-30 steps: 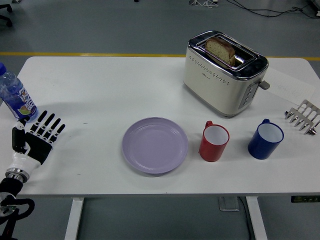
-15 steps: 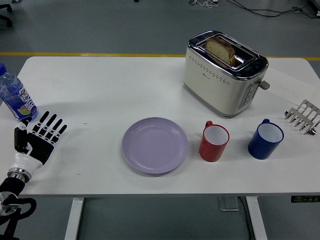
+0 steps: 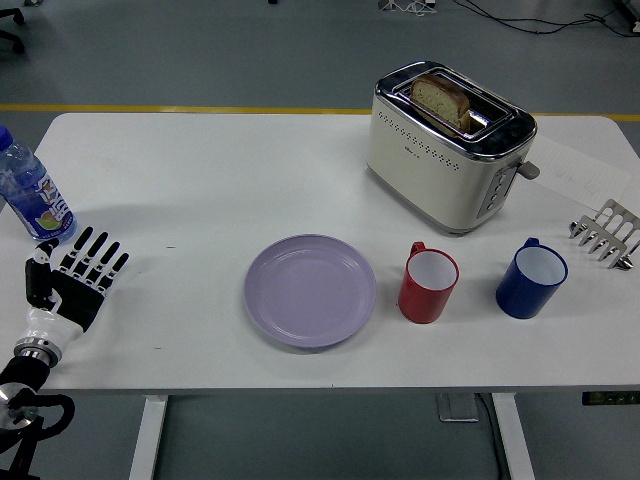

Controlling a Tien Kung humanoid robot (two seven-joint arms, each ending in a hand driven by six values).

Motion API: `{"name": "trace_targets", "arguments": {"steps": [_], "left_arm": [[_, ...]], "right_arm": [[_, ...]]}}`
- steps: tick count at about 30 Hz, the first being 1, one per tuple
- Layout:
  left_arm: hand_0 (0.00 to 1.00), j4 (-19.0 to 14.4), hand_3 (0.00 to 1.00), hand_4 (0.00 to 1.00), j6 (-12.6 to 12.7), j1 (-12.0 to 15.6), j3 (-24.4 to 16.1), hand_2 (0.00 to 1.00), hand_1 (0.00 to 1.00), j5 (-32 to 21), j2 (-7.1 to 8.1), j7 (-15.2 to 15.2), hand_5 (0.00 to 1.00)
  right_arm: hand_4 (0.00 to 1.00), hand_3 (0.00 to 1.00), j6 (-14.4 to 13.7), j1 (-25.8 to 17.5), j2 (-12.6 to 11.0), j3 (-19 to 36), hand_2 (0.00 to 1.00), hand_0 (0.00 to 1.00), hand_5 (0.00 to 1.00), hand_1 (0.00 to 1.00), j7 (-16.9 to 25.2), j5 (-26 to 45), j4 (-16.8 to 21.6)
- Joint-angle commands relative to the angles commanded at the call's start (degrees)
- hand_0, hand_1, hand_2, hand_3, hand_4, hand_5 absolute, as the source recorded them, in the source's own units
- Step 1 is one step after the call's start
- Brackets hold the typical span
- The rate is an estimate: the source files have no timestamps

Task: Push plate across desktop

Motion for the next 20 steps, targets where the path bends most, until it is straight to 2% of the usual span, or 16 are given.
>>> {"name": "trace_targets", "arguments": {"steps": [20], "left_arm": [[0.683,0.1,0.691,0.538,-0.2,-0.3,0.0,0.673,0.687,-0.9,-0.02,0.0,0.998]], "right_arm": [[0.251,0.553,-0.1,0.2,0.0,-0.2,0.606,0.529,0.197,0.480,0.1,0.6,0.0]]}}
